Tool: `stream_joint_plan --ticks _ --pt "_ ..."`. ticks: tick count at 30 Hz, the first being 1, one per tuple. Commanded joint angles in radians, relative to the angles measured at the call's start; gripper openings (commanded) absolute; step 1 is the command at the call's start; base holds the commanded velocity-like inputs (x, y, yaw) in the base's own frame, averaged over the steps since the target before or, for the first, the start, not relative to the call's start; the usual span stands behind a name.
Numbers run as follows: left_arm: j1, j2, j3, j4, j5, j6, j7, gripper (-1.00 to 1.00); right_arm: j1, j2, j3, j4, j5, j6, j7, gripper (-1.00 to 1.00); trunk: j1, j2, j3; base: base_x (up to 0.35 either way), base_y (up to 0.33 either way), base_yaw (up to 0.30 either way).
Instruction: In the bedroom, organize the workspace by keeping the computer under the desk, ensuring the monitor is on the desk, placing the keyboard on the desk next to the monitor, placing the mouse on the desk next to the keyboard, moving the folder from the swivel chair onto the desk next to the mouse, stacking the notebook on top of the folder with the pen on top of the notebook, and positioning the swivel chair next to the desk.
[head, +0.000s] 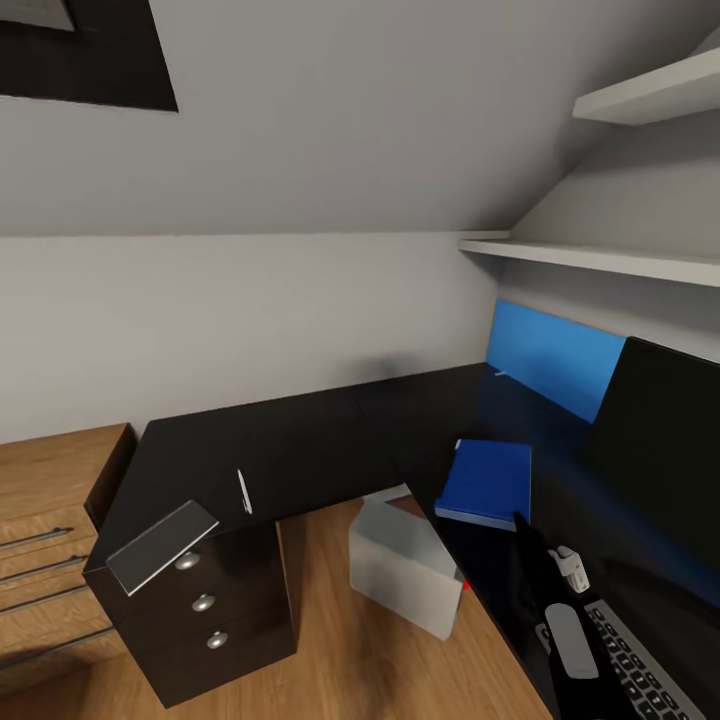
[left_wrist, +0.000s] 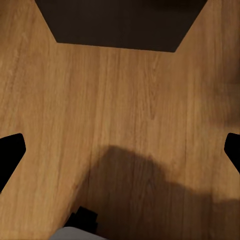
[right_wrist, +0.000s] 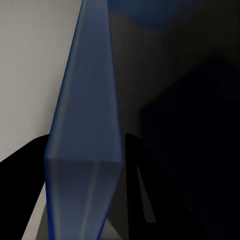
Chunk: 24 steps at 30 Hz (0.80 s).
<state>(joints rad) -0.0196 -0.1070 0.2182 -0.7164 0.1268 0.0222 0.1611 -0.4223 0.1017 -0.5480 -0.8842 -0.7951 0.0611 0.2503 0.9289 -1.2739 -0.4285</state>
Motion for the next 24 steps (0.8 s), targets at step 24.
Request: stream_joint_plan --ticks 24 --pt "0.000 -0.002 0.001 -0.002 0.010 0.002 0.000 1.00 -0.001 0.001 -0.004 -0.001 -0.010 0.006 0.005 -1.00 0.008 -0.015 -0.007 0.000 0.000 0.000"
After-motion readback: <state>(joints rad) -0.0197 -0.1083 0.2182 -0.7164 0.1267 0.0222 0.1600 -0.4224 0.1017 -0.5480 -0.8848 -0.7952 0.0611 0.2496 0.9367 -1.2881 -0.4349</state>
